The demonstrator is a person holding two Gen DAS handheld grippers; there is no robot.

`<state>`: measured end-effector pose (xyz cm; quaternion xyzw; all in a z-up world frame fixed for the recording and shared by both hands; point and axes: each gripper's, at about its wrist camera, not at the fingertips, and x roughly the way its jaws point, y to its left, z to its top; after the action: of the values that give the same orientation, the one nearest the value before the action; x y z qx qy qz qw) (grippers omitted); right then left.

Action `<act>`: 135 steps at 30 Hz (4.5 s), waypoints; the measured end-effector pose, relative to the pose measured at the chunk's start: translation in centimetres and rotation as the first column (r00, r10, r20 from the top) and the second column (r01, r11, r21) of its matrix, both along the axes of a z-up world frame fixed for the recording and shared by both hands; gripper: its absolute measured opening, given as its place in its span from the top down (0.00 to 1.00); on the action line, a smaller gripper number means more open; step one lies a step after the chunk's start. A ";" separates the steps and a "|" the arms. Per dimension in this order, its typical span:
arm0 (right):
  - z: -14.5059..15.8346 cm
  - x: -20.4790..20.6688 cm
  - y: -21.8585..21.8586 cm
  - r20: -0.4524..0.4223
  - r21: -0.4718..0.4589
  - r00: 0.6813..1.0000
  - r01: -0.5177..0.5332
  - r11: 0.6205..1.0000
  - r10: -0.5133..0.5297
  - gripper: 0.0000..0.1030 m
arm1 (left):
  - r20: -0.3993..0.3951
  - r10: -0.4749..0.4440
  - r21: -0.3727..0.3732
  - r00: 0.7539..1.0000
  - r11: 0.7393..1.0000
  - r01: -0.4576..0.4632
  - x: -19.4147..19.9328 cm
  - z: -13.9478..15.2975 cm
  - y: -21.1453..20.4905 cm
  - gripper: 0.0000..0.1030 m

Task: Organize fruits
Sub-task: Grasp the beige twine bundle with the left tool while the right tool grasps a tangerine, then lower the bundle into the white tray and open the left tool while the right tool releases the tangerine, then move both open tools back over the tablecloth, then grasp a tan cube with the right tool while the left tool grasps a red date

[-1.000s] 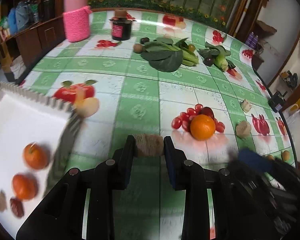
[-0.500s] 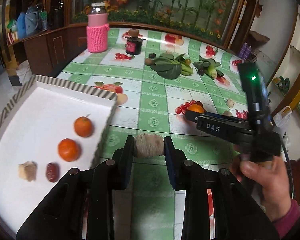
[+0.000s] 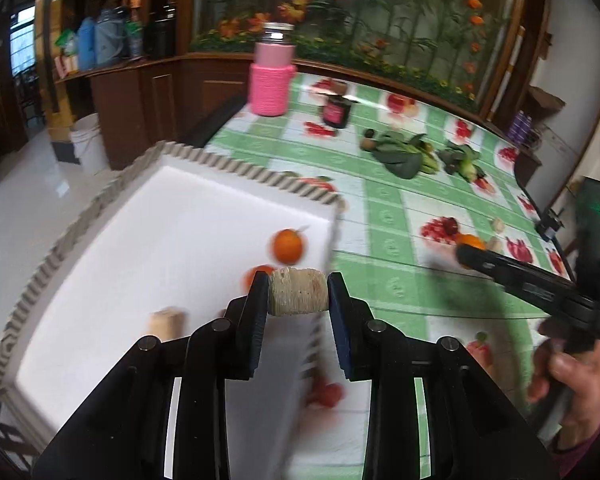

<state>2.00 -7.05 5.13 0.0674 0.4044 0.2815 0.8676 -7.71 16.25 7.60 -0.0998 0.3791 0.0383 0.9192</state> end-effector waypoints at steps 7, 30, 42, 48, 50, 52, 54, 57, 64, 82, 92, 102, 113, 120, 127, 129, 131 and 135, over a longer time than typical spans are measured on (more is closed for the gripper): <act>2.3 -4.5 5.6 0.058 0.022 0.984 -0.170 0.985 0.169 0.69 | -0.012 0.090 0.011 0.996 0.996 -0.090 -2.4 -0.5 3.9 0.72; -1.4 -8.3 18.4 -0.003 -0.101 0.899 -0.435 0.895 0.437 0.69 | -0.069 0.193 0.075 0.979 0.979 -0.188 -5.1 -3.5 8.4 0.72; -3.6 -8.5 20.9 -0.032 -0.182 0.887 -0.459 0.869 0.462 0.69 | -0.117 0.220 0.049 0.968 0.975 -0.216 -4.7 -4.9 9.8 0.72; -3.0 -9.3 20.3 -0.010 -0.214 0.886 -0.455 0.864 0.464 0.61 | -0.117 0.245 0.072 0.962 0.969 -0.238 -4.8 -4.9 9.9 0.44; -2.8 -9.3 19.7 -0.014 -0.197 0.888 -0.453 0.870 0.459 0.61 | -0.107 0.262 0.063 0.959 0.965 -0.256 -4.9 -4.8 10.2 0.38; -2.6 -9.3 18.8 -0.020 -0.180 0.895 -0.442 0.879 0.446 0.61 | -0.103 0.269 0.069 0.958 0.962 -0.263 -4.9 -4.7 10.2 0.38; -2.3 -9.4 18.0 -0.012 -0.154 0.901 -0.431 0.889 0.434 0.61 | -0.097 0.272 0.079 0.957 0.961 -0.265 -4.9 -4.5 10.1 0.38; -1.8 -9.4 17.2 -0.003 -0.130 0.911 -0.408 0.904 0.411 0.61 | -0.080 0.274 0.102 0.958 0.959 -0.266 -5.0 -4.2 9.7 0.38; -0.7 -9.8 16.4 0.034 -0.104 0.924 -0.375 0.921 0.380 0.61 | -0.040 0.269 0.129 0.962 0.956 -0.262 -5.2 -3.3 8.5 0.38; -0.5 -9.0 12.6 0.050 -0.110 0.963 -0.258 0.960 0.265 0.61 | 0.020 0.203 0.162 0.979 0.965 -0.204 -4.3 -1.8 4.5 0.38; -1.1 -7.5 7.2 0.032 -0.103 0.989 -0.142 0.984 0.146 0.61 | 0.045 0.101 0.187 0.994 0.976 -0.108 -2.7 -0.9 -1.0 0.38; -0.9 -6.9 0.3 0.025 -0.092 1.000 -0.013 0.996 0.016 0.61 | 0.040 -0.021 0.193 0.999 0.981 0.013 -0.8 -0.8 -7.3 0.38; -1.7 -6.8 -7.3 0.002 -0.085 0.991 0.135 0.987 -0.135 0.61 | 0.016 -0.129 0.158 0.992 0.980 0.124 0.7 -1.5 -12.2 0.38; -2.1 -7.0 -12.5 -0.005 -0.071 0.971 0.238 0.969 -0.239 0.60 | -0.026 -0.185 0.109 0.982 0.976 0.186 2.6 -2.0 -14.0 0.38; -1.6 -4.7 -14.7 0.007 -0.080 0.963 0.270 0.959 -0.271 0.60 | -0.069 -0.211 0.068 0.975 0.974 0.215 4.9 -2.4 -14.9 0.38; -1.4 -2.6 -14.0 -0.001 -0.103 0.971 0.239 0.966 -0.241 0.60 | -0.081 -0.213 0.058 0.974 0.974 0.218 5.7 -2.5 -15.1 0.38; -1.5 -0.8 -13.0 0.002 -0.129 0.976 0.216 0.968 -0.218 0.60 | -0.090 -0.210 0.042 0.974 0.976 0.215 6.4 -2.4 -15.1 0.38; -2.6 3.1 -11.9 -0.050 -0.121 0.972 0.221 0.968 -0.228 0.60 | -0.089 -0.207 0.046 0.974 0.976 0.212 7.2 -2.2 -15.2 0.38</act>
<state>5.07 -18.94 2.49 0.0719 0.4367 0.1555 0.8831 -0.50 1.02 5.43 -0.0324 0.4245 -0.0442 0.9037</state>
